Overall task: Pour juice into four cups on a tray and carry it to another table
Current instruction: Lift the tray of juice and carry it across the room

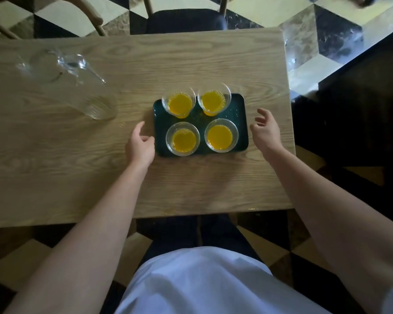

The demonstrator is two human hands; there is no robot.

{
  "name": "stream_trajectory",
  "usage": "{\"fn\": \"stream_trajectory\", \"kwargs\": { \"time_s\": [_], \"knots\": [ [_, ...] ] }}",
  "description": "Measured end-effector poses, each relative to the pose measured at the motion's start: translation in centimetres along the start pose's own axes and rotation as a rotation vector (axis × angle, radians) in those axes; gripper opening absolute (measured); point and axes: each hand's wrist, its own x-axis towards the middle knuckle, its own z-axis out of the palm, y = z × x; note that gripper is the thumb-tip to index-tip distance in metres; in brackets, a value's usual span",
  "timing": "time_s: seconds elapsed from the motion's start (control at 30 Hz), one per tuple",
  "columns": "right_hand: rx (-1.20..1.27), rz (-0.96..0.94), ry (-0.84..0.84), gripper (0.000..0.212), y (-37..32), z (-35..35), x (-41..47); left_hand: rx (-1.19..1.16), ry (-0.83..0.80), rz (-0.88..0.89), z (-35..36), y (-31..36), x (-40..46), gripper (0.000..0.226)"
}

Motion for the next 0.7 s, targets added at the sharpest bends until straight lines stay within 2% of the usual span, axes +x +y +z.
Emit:
{"fn": "stream_trajectory", "kwargs": {
  "time_s": [0.23,0.47,0.7],
  "knots": [
    [0.042,0.009,-0.089,0.058,0.2,0.9,0.9,-0.04,-0.111,-0.032,0.6,0.0,1.6,0.058],
    [0.024,0.03,-0.195,0.07,0.8,1.3,2.1,-0.101,-0.306,-0.116,0.6,1.3,3.3,0.078],
    [-0.029,0.025,-0.237,0.077,1.2,0.8,2.5,-0.111,-0.327,-0.16,0.6,1.2,3.9,0.083]
  ]
}}
